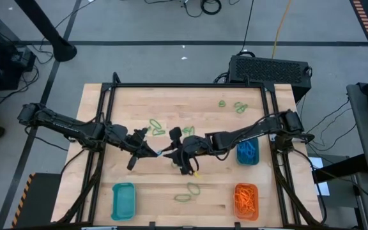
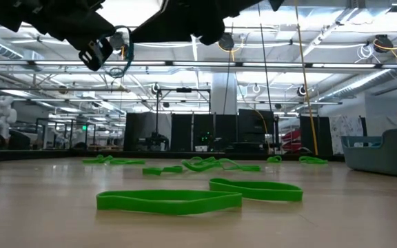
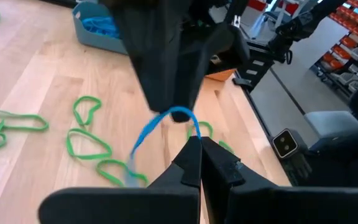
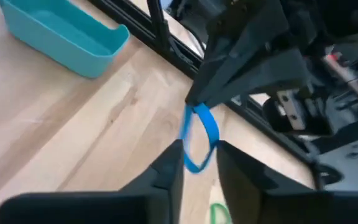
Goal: Sort rubber bands into baskets
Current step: Put the blue rubber band into the dark blue bin, then put the green rubber band into the green bin
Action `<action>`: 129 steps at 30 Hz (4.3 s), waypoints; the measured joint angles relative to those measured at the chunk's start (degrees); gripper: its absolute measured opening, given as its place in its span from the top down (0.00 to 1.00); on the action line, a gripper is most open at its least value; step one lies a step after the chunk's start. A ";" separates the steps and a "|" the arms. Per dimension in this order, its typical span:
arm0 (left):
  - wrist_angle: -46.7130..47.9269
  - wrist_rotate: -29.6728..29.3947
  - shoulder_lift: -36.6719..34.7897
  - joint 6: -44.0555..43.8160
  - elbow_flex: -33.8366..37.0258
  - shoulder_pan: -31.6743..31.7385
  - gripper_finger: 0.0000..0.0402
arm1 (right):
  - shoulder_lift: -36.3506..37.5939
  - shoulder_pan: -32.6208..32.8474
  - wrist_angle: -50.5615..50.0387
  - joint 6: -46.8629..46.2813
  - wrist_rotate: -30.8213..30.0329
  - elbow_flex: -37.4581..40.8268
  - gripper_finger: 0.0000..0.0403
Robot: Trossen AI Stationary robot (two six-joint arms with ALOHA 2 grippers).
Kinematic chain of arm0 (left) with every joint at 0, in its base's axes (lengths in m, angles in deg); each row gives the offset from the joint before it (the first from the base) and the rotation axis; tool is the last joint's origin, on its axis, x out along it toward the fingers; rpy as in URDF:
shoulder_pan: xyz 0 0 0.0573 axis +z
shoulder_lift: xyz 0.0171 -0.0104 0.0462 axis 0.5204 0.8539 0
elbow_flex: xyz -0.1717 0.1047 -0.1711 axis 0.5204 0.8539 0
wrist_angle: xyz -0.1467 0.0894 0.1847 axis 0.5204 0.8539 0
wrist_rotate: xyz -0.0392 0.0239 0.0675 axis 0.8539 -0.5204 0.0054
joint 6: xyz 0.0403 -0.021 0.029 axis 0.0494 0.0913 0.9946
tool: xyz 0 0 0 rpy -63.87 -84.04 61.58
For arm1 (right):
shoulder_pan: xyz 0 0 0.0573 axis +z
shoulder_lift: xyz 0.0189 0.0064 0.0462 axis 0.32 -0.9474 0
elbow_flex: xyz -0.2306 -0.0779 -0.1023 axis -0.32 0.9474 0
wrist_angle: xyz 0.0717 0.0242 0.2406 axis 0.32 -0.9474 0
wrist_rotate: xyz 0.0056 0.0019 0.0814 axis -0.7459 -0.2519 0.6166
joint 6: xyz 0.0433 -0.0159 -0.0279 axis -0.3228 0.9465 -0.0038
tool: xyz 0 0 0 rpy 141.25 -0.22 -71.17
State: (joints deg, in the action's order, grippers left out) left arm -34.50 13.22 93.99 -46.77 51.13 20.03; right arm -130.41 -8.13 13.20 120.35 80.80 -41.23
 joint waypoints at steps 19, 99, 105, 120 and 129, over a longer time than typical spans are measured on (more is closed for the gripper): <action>-1.66 0.22 1.92 -1.49 -0.02 -0.06 1.00 | -2.78 1.10 5.52 1.33 -2.99 -0.09 0.48; -19.46 -6.49 35.92 24.33 -3.85 4.78 0.47 | 33.27 6.02 -78.97 -83.41 8.76 25.42 0.49; -18.75 -7.10 41.80 28.62 -7.99 4.17 0.47 | 33.27 6.02 -77.55 -83.33 7.92 24.01 0.50; -4.41 -9.41 50.98 38.07 -20.32 7.19 0.47 | 33.27 5.96 -70.43 -79.63 5.48 24.02 0.50; -1.45 -7.45 51.93 38.07 -21.81 7.56 0.60 | 33.27 5.96 -70.38 -78.33 3.78 24.02 0.50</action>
State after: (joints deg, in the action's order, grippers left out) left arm -35.95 5.77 145.92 -8.71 29.31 27.59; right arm -97.14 -2.17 -57.19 42.01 84.58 -17.21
